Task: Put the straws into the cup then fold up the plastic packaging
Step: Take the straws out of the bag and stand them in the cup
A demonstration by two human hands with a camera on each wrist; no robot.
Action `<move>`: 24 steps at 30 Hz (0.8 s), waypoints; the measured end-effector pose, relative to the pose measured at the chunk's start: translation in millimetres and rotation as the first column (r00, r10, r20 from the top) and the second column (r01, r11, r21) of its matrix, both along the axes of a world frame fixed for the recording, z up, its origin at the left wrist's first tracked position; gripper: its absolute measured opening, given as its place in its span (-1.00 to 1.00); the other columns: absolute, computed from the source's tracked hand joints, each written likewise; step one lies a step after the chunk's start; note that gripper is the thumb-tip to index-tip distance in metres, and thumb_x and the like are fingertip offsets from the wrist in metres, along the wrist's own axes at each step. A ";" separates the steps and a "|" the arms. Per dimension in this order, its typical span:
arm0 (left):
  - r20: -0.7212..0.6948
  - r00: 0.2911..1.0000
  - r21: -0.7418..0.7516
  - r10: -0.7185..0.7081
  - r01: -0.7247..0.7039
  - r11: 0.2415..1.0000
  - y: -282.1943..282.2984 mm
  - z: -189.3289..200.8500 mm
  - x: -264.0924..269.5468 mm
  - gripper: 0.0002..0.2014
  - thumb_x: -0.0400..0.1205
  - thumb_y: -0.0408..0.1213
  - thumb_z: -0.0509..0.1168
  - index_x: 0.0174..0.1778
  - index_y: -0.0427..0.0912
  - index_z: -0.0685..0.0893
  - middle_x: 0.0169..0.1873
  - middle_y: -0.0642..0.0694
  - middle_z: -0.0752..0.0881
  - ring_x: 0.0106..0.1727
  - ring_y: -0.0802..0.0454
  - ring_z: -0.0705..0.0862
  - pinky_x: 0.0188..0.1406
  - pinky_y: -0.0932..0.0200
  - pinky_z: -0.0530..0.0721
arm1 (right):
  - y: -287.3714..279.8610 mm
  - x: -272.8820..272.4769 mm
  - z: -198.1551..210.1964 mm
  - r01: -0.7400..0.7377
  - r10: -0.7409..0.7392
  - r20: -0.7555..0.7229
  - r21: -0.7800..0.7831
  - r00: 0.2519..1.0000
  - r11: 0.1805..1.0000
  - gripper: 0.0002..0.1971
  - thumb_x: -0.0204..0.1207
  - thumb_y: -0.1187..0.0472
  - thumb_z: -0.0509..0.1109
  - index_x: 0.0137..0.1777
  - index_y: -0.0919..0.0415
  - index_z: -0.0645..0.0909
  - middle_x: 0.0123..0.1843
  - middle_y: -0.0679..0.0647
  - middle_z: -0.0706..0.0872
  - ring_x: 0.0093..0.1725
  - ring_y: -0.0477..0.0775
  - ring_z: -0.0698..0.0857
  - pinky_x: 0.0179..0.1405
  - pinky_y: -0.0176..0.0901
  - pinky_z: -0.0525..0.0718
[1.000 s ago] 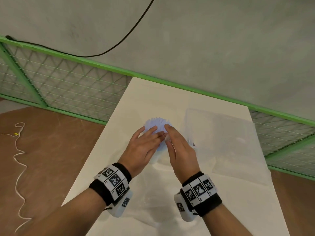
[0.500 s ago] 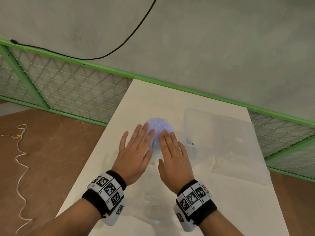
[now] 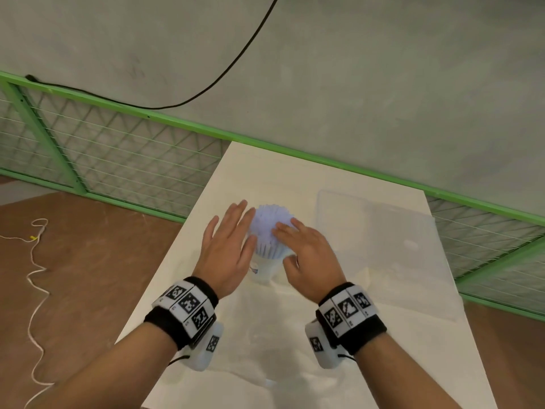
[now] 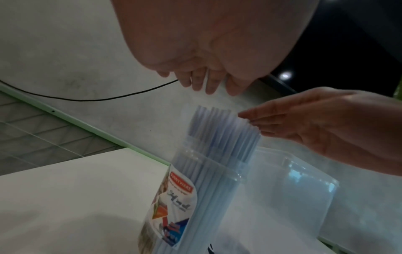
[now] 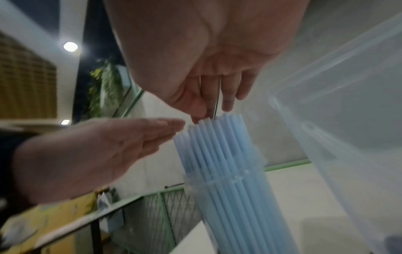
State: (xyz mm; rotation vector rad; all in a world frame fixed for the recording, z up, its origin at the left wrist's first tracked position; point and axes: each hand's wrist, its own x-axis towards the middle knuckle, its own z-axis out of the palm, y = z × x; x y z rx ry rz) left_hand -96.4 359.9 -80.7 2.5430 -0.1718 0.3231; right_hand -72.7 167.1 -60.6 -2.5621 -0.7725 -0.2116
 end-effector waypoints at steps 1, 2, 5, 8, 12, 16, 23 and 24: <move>-0.031 1.000 -0.023 -0.002 0.001 1.000 -1.9 2.7 6.1 -0.39 0.70 0.08 -0.26 0.69 0.02 0.14 0.71 0.12 0.02 0.71 0.21 -0.07 0.63 0.16 -0.26 | 1.9 5.5 5.0 0.044 -0.042 -0.028 0.063 0.999 0.997 -0.46 0.46 0.23 0.15 0.46 0.20 0.58 0.53 0.09 0.56 0.60 0.18 0.41 0.57 0.10 0.36; -0.057 0.998 -0.042 -0.012 0.009 0.999 -5.1 5.8 12.6 -0.39 0.71 0.08 -0.26 0.70 0.02 0.10 0.71 0.13 -0.02 0.71 0.22 -0.11 0.63 0.15 -0.26 | 4.9 11.1 8.8 0.083 -0.079 -0.045 0.105 0.996 0.991 -0.48 0.54 0.18 0.12 0.50 0.18 0.54 0.57 0.07 0.51 0.62 0.14 0.37 0.60 0.01 0.28; -0.141 0.988 -0.042 -0.056 0.051 0.998 -19.7 8.9 28.3 -0.47 0.79 -0.02 -0.20 0.72 0.00 -0.01 0.71 0.15 -0.12 0.70 0.22 -0.19 0.67 0.08 -0.25 | 18.8 25.2 11.8 0.140 -0.134 -0.109 0.048 0.985 0.989 -0.45 0.73 0.04 0.00 0.70 0.16 0.19 0.74 0.03 0.16 0.72 0.04 0.09 0.65 -0.11 0.06; -0.191 0.978 0.031 -0.086 0.094 0.995 -21.7 -1.2 32.3 -0.40 0.75 0.09 -0.33 0.72 0.00 -0.09 0.71 0.14 -0.13 0.70 0.23 -0.22 0.70 0.02 -0.22 | 25.9 27.0 1.8 0.136 -0.165 -0.152 -0.184 0.974 0.973 -0.44 0.79 -0.01 -0.13 0.74 0.17 -0.03 0.77 0.03 -0.02 0.74 0.04 -0.04 0.70 -0.02 0.02; -0.192 0.968 0.130 -0.159 0.186 0.974 -8.7 -2.3 31.9 -0.31 0.64 0.18 -0.47 0.71 0.03 -0.14 0.70 0.18 -0.14 0.67 0.31 -0.24 0.64 0.16 -0.34 | 26.9 36.1 1.3 0.073 -0.132 -0.253 -0.232 0.958 0.970 -0.43 0.79 -0.01 -0.14 0.74 0.21 -0.06 0.77 0.07 -0.04 0.74 0.10 -0.07 0.71 0.03 0.01; -0.162 0.969 -0.001 -0.185 0.187 0.982 -1.2 6.6 42.3 -0.46 0.80 0.01 -0.22 0.72 0.02 -0.07 0.70 0.15 -0.16 0.68 0.28 -0.24 0.63 0.16 -0.34 | 28.7 54.1 18.9 0.103 -0.123 -0.303 -0.080 0.945 0.991 -0.49 0.77 0.17 0.04 0.70 0.21 0.17 0.75 0.11 0.12 0.72 0.16 0.08 0.68 0.01 0.10; -0.213 0.952 -0.368 -0.220 0.131 0.921 -17.8 -6.8 51.2 -0.37 0.69 0.04 -0.20 0.71 -0.05 0.02 0.69 0.04 0.14 0.69 0.15 0.10 0.71 -0.13 0.01 | 51.6 43.4 5.0 0.155 -0.174 -0.215 -0.105 0.961 0.982 -0.49 0.81 0.09 -0.13 0.70 0.27 0.13 0.73 0.16 0.18 0.71 0.05 0.09 0.69 -0.16 -0.14; -0.211 0.948 -0.404 -0.237 0.136 0.905 -17.3 -9.2 51.8 -0.38 0.69 0.03 -0.18 0.71 -0.04 0.02 0.68 0.07 0.15 0.68 0.16 0.12 0.70 -0.14 0.05 | 50.8 43.5 2.6 0.143 -0.168 -0.198 -0.136 0.966 0.980 -0.48 0.81 0.09 -0.16 0.69 0.29 0.13 0.73 0.17 0.18 0.71 0.04 0.09 0.69 -0.16 -0.17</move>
